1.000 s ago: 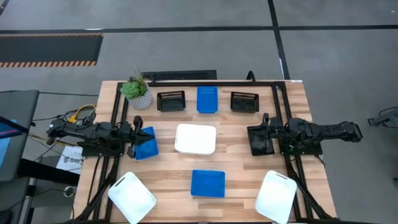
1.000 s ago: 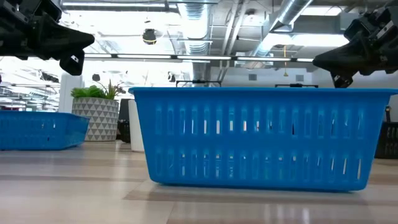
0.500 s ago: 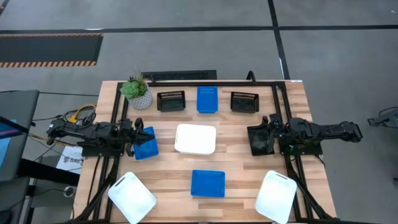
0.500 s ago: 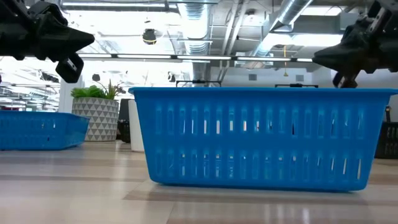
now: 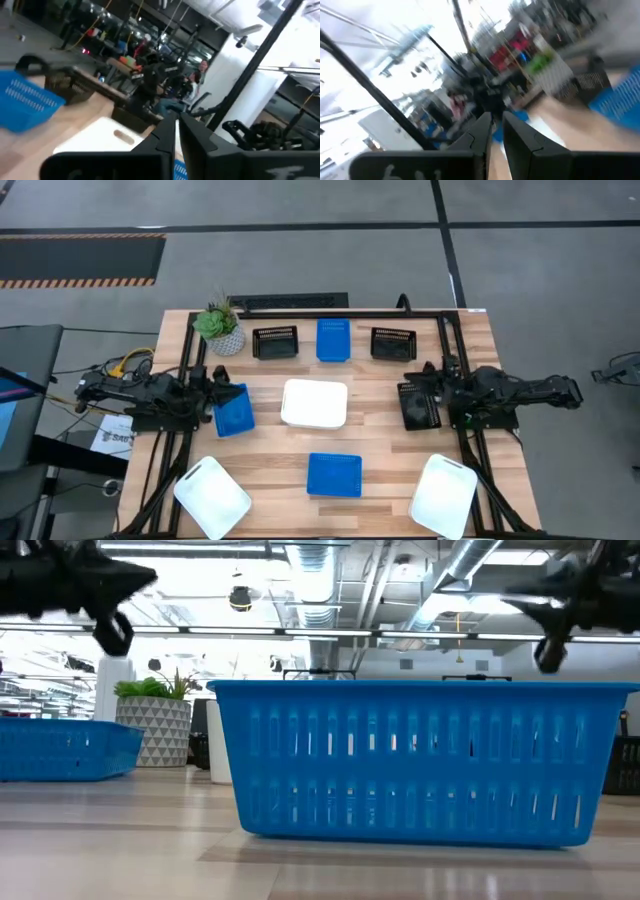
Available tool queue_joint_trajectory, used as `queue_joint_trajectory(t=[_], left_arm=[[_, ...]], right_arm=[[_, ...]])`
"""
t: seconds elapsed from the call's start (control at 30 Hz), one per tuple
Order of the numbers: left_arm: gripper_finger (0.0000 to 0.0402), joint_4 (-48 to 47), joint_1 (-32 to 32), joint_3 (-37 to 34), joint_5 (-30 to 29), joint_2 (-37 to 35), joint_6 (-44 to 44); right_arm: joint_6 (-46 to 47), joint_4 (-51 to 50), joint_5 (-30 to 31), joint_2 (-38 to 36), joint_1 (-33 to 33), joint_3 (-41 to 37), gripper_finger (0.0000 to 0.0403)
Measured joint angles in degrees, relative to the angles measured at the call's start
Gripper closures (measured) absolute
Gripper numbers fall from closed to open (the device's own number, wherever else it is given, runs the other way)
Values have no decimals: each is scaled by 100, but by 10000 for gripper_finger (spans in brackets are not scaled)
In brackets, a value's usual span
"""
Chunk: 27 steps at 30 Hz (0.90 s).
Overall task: Stack baskets by color
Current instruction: Stack the bottom blue bin on top of the top blue bin
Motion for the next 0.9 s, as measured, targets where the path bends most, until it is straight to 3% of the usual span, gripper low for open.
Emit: queue_joint_trajectory(t=[0.2, 0.43, 0.53, 0.73, 0.9], left_arm=[[320, 693, -9, 533, 625, -2, 178], [256, 547, -9, 1290, 463, 219, 538], [249, -504, -9, 1796, -174, 475, 58], [251, -3513, -7, 2873, -1067, 1322, -634], [251, -5665, -4, 3685, -1334, 2106, -1831]], right_arm=[[-949, 207, 136, 191, 19, 737, 327], [-2059, -310, 136, 1604, 85, 2128, 267], [-2040, -1712, 291, 2259, 59, 2921, 231], [-482, -5123, 912, 3621, -147, 4262, 206], [613, -6472, 668, 4551, -281, 4645, 215]])
